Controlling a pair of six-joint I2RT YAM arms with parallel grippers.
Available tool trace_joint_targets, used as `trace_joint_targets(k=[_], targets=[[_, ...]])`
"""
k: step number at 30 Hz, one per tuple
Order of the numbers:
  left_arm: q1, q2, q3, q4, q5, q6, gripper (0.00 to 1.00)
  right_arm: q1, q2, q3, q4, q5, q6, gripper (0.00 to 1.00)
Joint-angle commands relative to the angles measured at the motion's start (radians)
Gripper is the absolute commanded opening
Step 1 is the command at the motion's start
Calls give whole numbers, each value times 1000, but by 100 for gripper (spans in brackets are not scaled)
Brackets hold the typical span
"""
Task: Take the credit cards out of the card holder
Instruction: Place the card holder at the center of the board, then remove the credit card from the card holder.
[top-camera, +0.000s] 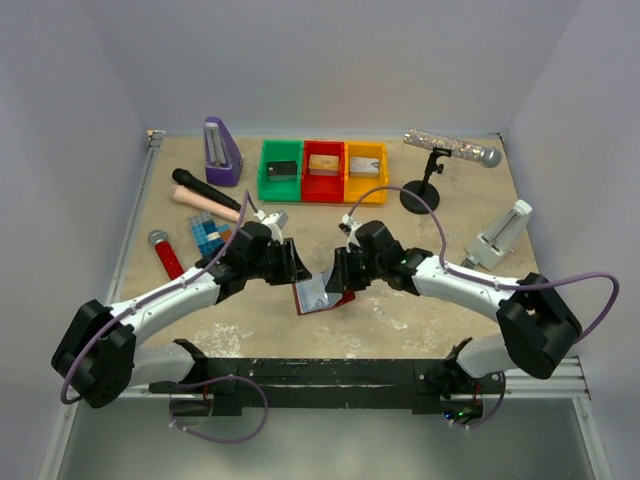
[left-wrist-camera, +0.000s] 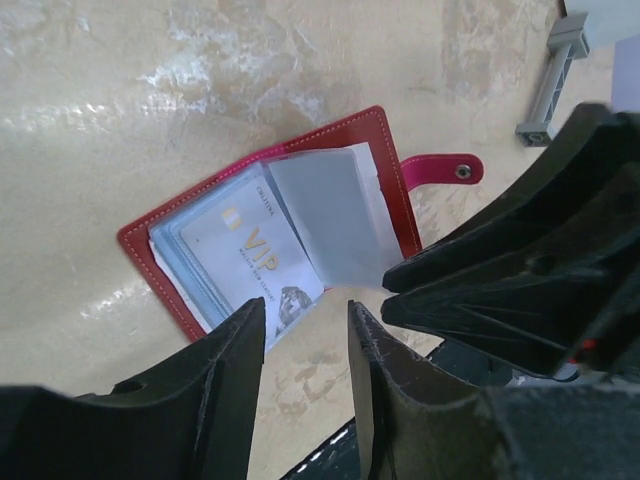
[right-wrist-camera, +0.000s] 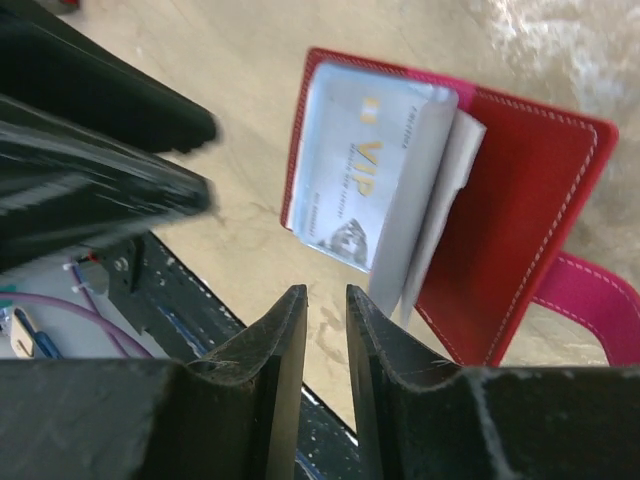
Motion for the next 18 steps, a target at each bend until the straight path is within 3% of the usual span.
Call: trace_joint_targets(k=[1, 10, 18], targets=[[-17, 38, -55, 189, 67, -71, 42, -18, 35, 98, -58, -34, -49, 28], [-20, 139, -100, 264, 70, -104, 41, -110, 156, 117, -65, -62, -67, 28], [-39, 216, -28, 257, 76, -97, 40, -124, 107, 30, -37, -42, -52, 28]])
